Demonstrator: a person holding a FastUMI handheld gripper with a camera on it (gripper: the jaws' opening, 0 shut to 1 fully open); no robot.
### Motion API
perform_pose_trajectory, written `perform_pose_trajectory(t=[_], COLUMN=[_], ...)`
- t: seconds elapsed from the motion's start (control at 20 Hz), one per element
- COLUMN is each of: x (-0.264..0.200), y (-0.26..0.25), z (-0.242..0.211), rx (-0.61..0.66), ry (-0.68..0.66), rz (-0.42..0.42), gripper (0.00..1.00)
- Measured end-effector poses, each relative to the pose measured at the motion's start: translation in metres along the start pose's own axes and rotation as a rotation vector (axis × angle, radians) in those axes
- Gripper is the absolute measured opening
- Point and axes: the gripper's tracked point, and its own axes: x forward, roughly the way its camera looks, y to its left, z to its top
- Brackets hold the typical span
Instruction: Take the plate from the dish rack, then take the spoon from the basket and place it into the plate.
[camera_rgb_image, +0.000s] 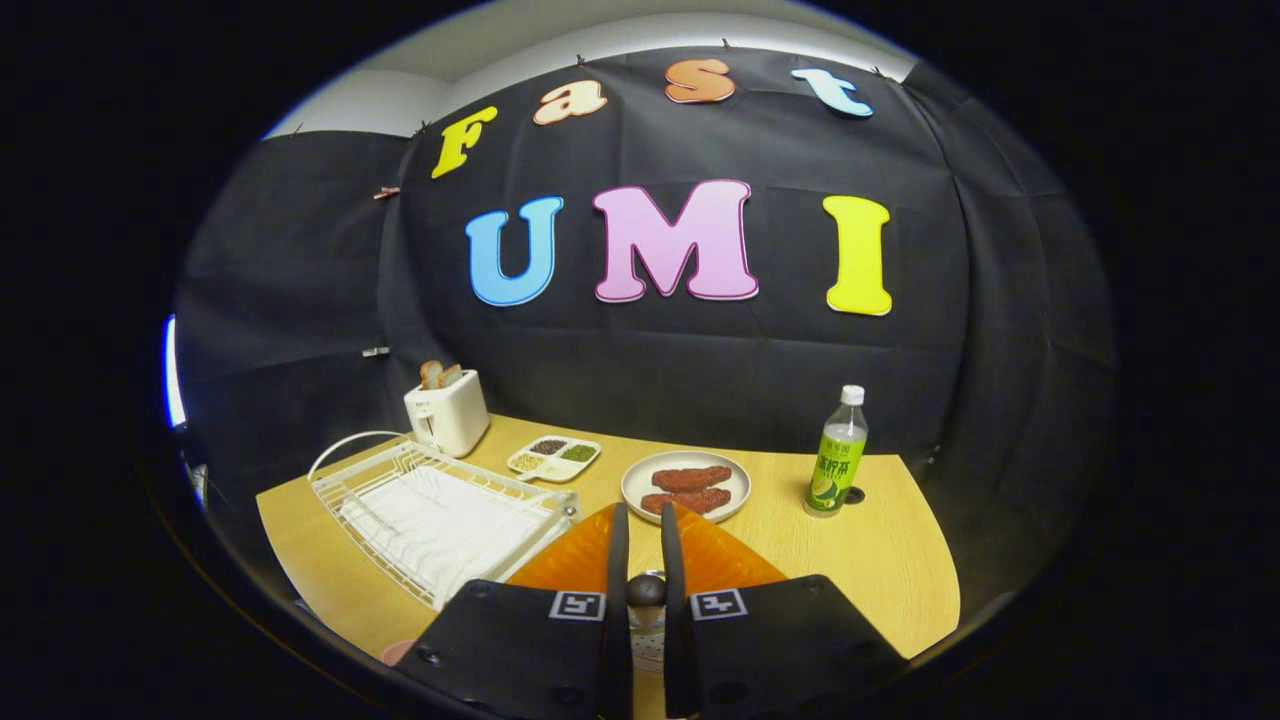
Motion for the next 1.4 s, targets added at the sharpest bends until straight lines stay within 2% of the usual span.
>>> perform_pose_trajectory(t=[0.2,0.5,0.65,1.0,1.2,1.4], x=[-0.021,-0.051,-0.057,-0.043,-0.042,-0.051], y=[0.028,0.092,0.118,0.15,0.161,0.161], z=[0.026,0.01,-0.018,-0.088,-0.111,-0.115], rx=[0.003,0.02,0.027,0.081,0.039,-0.011], ry=[-0.004,0.044,0.076,0.158,0.197,0.196], rz=[0.061,0.126,0.124,0.062,0.068,0.065], gripper=[0.16,0.16,0.16,0.16,0.16,0.16])
